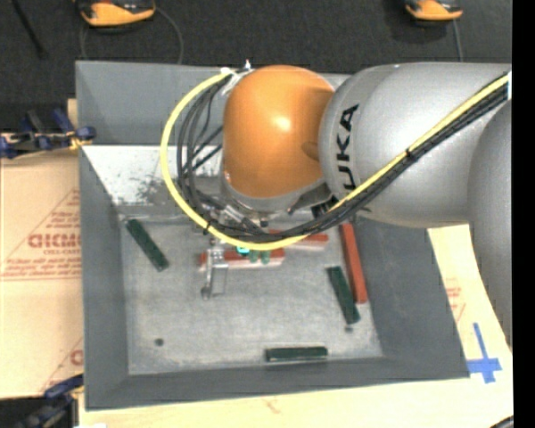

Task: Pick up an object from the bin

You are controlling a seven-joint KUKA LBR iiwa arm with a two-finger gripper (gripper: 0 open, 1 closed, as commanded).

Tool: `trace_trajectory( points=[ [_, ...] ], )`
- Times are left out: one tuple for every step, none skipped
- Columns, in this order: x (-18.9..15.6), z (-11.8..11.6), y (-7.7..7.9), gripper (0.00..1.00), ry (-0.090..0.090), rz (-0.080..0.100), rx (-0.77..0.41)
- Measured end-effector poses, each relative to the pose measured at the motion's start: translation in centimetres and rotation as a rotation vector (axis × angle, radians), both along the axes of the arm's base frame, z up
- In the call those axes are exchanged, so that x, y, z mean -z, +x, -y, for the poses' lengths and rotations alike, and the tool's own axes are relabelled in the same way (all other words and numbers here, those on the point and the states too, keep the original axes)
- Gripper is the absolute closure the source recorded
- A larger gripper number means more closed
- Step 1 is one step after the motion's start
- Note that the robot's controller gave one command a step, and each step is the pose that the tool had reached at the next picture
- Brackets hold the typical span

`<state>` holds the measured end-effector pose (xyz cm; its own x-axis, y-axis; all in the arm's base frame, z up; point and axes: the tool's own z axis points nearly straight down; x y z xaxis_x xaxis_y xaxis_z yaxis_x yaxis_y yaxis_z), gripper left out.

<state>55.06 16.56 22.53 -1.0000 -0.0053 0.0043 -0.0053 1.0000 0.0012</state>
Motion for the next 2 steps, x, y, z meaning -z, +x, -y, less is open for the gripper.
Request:
trace_trajectory(
  points=[
    [13.6,8.6,3.3,0.00,-0.003,0.003,-0.263],
    [15.4,9.1,9.3,0.00,-0.002,0.010,-0.474]
  ],
)
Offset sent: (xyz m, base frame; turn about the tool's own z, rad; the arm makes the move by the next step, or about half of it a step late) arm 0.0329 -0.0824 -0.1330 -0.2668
